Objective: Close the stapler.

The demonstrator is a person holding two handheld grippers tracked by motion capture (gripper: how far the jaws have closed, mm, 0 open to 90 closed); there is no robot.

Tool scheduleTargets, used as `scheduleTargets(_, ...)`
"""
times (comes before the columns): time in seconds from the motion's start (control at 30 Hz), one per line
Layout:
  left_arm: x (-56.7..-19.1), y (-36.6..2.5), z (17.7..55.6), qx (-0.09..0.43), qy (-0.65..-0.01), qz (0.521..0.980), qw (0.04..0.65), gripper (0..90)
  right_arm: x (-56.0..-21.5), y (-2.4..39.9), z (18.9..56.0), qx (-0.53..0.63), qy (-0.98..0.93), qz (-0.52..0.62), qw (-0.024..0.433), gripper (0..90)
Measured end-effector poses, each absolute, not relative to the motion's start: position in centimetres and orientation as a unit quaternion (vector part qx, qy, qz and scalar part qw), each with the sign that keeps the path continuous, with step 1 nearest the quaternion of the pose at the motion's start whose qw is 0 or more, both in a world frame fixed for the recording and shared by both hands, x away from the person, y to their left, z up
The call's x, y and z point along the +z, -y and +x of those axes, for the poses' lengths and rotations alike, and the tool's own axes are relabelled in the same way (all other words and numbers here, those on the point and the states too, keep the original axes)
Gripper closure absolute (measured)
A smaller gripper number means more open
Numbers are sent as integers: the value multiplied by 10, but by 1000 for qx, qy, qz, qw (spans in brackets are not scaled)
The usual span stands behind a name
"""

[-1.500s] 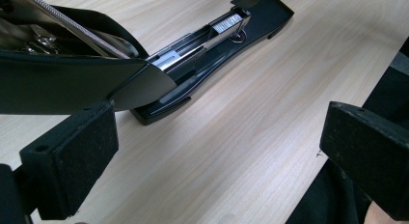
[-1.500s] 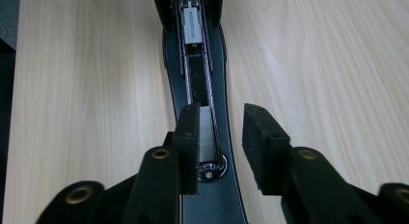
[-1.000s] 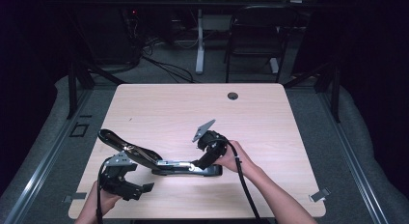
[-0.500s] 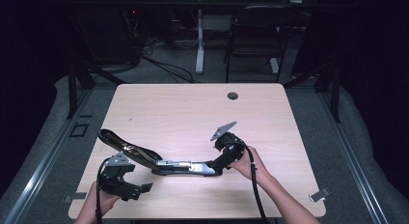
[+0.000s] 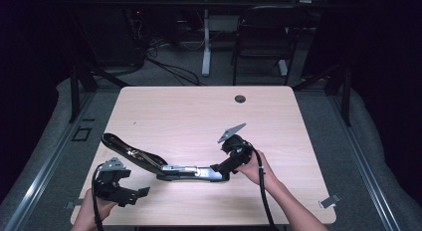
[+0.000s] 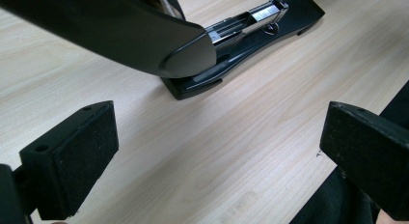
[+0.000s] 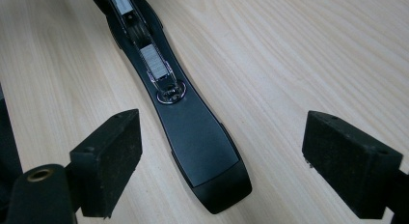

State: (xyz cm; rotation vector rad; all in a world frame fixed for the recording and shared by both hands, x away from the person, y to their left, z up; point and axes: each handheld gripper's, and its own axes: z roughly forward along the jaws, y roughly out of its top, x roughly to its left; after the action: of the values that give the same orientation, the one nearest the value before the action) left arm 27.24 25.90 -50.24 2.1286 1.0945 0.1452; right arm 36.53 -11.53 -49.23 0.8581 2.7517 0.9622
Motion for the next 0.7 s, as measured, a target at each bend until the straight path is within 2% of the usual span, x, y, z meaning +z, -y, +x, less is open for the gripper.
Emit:
scheduleTargets(0.27,-503,-264,275,56,-439,822,358,0,-492,115,365,314,-905,281,56,151)
scheduleTargets(0.7,-504,-286,283,72,-519,775,354,16,-491,115,363,317,-903,280,71,182)
